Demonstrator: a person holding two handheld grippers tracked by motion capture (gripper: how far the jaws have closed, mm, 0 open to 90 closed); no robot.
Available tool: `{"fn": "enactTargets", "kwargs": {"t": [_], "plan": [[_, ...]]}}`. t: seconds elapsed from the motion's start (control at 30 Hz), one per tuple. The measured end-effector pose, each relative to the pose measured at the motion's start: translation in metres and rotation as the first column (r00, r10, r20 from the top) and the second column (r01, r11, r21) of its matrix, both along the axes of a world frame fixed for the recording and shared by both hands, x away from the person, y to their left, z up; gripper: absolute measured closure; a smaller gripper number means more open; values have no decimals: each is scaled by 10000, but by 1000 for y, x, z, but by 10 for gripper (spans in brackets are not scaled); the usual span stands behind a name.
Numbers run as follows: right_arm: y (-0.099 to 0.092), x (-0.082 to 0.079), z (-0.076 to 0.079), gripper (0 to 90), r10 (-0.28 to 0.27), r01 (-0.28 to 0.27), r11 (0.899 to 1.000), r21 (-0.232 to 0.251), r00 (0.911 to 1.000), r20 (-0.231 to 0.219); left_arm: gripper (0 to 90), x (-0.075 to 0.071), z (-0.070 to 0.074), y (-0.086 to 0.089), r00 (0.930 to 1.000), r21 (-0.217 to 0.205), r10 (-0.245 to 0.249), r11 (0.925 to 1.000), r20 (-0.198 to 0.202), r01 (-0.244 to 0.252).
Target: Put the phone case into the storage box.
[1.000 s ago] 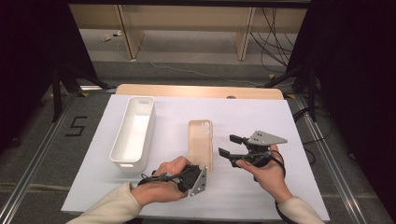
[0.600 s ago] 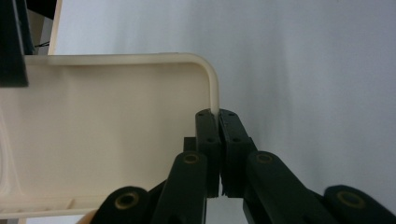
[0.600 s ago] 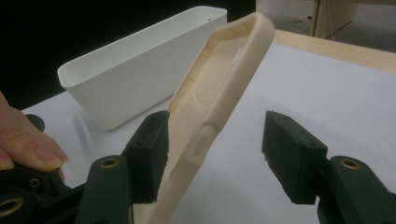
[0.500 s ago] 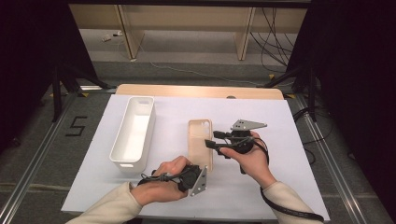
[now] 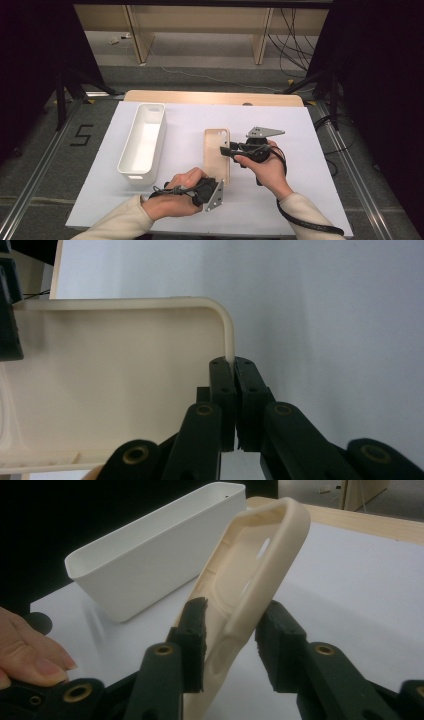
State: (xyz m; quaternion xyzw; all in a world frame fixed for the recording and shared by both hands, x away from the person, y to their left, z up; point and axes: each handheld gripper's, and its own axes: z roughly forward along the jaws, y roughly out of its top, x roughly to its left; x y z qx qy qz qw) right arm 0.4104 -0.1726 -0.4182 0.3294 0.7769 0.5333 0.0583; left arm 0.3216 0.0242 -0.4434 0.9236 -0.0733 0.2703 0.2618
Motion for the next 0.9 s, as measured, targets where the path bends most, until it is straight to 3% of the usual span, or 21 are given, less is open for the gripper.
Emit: {"fn": "enactTargets", "kwargs": {"t": [0.57,0.7,0.9], "plan": [[0,-3,3,737,-120,127,9996,249,9995,-303,876,1,-2,0,10000,-4,-35,10000,90,35],[-1,-6,5,780,-246,270,9988,398,9980,-590,875,3,-4,0,10000,34,-9,10000,36,8],[1,-9,8,802,-295,325,9977,587,9982,-515,874,4,-4,1,9999,-30,53,10000,88,-53]]}}
